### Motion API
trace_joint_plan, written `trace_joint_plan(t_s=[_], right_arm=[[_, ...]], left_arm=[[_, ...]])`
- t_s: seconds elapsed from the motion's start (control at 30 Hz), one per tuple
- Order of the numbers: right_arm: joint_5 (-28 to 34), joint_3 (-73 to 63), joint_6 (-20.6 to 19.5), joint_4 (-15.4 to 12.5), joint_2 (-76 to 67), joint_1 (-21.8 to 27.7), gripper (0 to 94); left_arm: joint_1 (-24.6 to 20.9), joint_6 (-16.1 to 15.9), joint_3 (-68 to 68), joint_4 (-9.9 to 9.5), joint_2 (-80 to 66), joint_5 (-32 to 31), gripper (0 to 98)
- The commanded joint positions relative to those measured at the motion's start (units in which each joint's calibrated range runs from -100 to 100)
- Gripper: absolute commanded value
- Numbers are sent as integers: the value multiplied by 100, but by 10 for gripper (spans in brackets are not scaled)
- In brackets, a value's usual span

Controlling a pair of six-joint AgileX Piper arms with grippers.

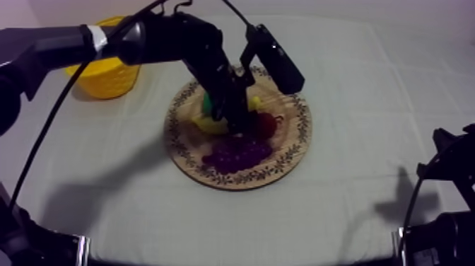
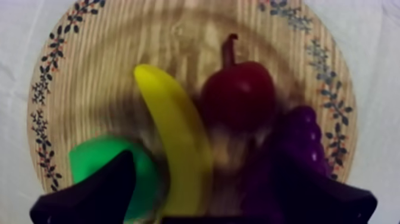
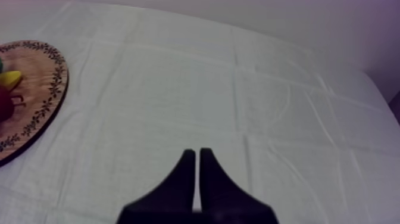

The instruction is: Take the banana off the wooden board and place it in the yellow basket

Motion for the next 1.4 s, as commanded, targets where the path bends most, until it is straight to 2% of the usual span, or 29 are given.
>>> trace_joint_plan(t_s=[0.0,0.47,0.9,1.37], right_arm=[[0,-3,-1,2,-2,2,2],[0,-3,-1,2,-2,2,2],[0,-3,-1,2,-2,2,2],[0,-3,-1,2,-2,2,2]], left_arm=[[-27,-14,-169,20,128,100,824],[-78,26,-622,58,521,749,801],[-181,68,-1443,118,1172,1479,732],[-230,160,-1660,147,1388,1710,663]])
